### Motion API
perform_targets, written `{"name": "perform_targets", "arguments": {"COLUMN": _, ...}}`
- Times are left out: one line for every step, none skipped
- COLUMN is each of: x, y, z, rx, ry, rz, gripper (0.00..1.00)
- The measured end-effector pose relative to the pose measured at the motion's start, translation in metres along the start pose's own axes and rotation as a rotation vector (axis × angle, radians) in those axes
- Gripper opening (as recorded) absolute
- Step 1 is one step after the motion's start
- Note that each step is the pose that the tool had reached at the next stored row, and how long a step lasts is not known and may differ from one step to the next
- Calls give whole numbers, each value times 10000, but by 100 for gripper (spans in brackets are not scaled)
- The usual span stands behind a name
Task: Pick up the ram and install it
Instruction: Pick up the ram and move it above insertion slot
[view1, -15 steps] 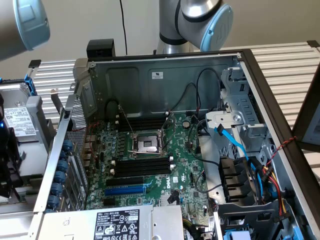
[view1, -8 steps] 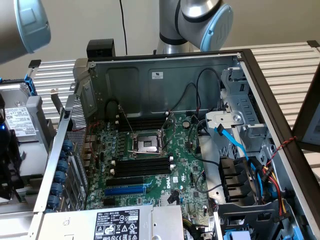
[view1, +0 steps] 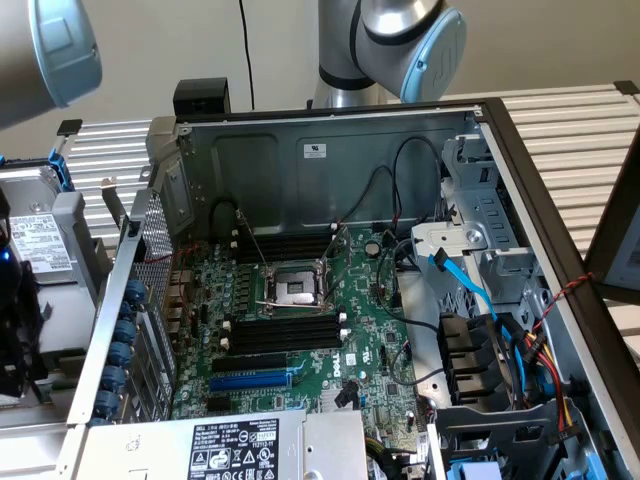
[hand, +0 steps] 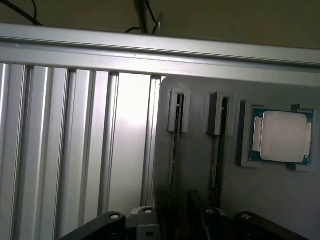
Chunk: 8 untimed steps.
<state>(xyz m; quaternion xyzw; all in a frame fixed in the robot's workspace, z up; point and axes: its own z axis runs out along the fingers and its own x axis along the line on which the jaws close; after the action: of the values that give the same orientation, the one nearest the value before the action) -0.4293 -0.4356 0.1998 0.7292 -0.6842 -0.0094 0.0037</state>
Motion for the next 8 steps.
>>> {"name": "perform_targets", "arguments": {"x": 0, "y": 0, "z": 0, "rx": 1, "ry": -1, "rz": 17, "gripper": 29}}
{"name": "perform_targets", "arguments": {"x": 0, "y": 0, "z": 0, "rx": 1, "ry": -1, "rz": 44, "gripper": 29}}
{"name": "perform_targets", "arguments": {"x": 0, "y": 0, "z": 0, "rx": 1, "ry": -2, "rz": 84, "gripper": 29}}
{"name": "perform_targets", "arguments": {"x": 0, "y": 0, "z": 0, "rx": 1, "ry": -3, "rz": 154, "gripper": 29}}
{"name": "perform_targets", "arguments": {"x": 1, "y": 0, "z": 0, "rx": 2, "ry": -5, "rz": 244, "gripper": 29}}
{"name": "perform_targets", "arguments": {"x": 1, "y": 0, "z": 1, "rx": 3, "ry": -7, "rz": 351, "gripper": 29}}
{"name": "perform_targets", "arguments": {"x": 0, "y": 0, "z": 1, "rx": 4, "ry": -10, "rz": 464, "gripper": 29}}
{"name": "perform_targets", "arguments": {"x": 1, "y": 0, "z": 3, "rx": 6, "ry": -12, "rz": 572, "gripper": 29}}
